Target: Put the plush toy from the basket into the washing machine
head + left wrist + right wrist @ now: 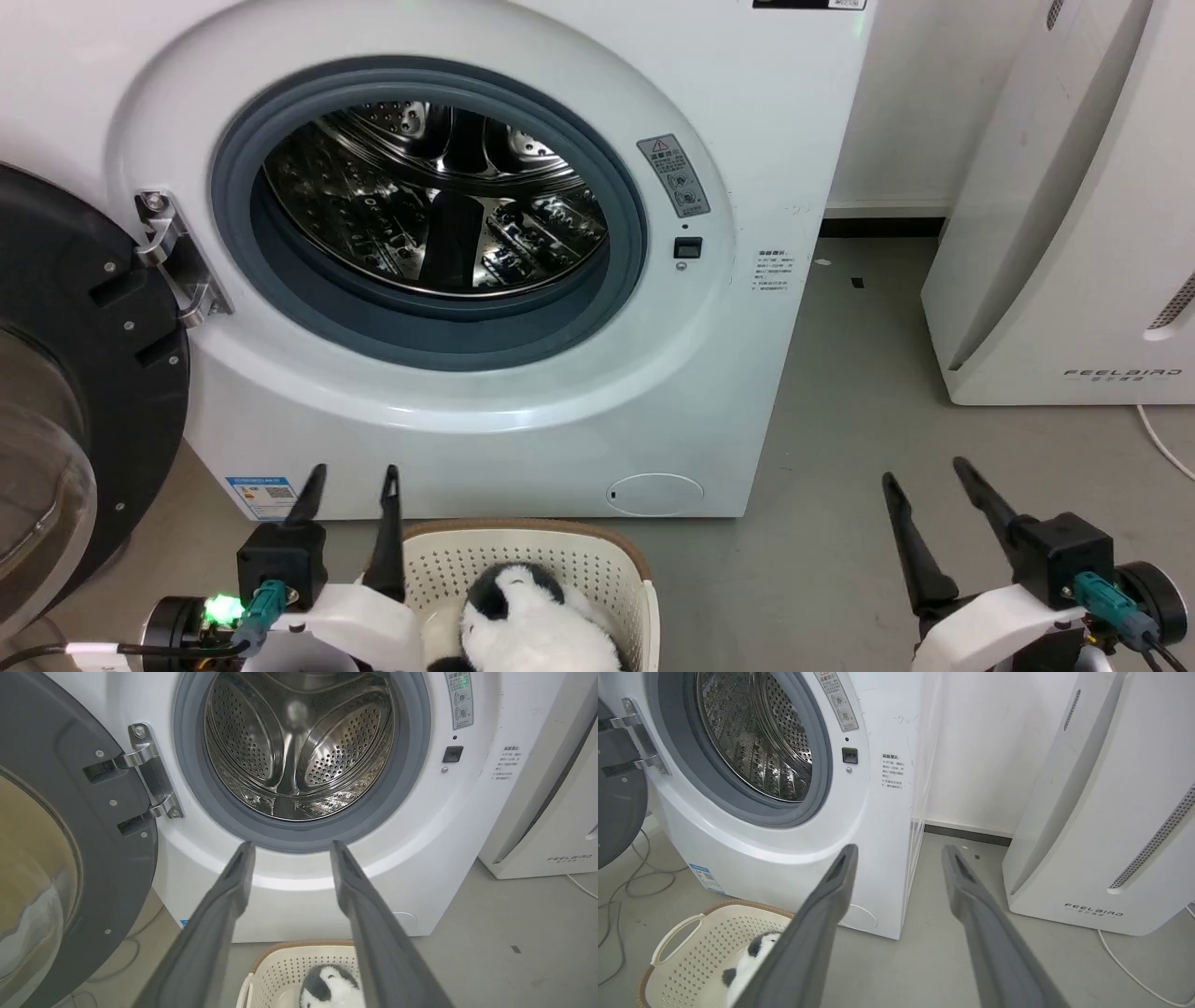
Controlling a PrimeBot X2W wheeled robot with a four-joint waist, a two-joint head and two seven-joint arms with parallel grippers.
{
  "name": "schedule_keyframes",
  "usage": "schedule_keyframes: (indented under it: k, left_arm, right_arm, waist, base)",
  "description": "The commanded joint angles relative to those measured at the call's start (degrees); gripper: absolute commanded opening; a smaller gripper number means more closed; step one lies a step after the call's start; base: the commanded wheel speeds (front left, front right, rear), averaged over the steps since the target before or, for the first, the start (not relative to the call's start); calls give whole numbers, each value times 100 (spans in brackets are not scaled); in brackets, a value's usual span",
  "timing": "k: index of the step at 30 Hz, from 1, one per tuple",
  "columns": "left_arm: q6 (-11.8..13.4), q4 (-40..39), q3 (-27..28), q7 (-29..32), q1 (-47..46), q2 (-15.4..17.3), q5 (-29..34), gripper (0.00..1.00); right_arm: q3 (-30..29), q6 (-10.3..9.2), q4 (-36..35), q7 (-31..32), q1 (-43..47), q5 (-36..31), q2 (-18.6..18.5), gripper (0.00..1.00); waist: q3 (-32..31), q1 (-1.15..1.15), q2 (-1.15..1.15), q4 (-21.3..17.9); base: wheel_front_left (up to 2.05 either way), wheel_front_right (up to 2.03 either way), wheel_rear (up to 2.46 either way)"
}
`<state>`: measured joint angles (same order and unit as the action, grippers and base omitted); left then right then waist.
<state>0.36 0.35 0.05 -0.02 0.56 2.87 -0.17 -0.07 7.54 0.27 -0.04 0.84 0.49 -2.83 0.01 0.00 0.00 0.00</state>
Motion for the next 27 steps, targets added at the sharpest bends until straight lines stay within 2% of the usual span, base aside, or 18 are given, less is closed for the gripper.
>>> schedule_keyframes:
  k: [1, 27]
  left_arm:
    - [18, 13, -10, -29, -7, 0, -13, 100]
    - [98, 341, -204, -340, -343, 50, 8, 100]
  right_arm:
    - [-20, -1, -8, -29, 0, 29, 0, 100]
    - [-188, -2, -263, -339, -50, 592, -1, 100]
  waist:
    - [3, 0, 0, 0]
    - [220, 0, 0, -51]
  base:
    - [0, 0, 0]
    - [0, 0, 0]
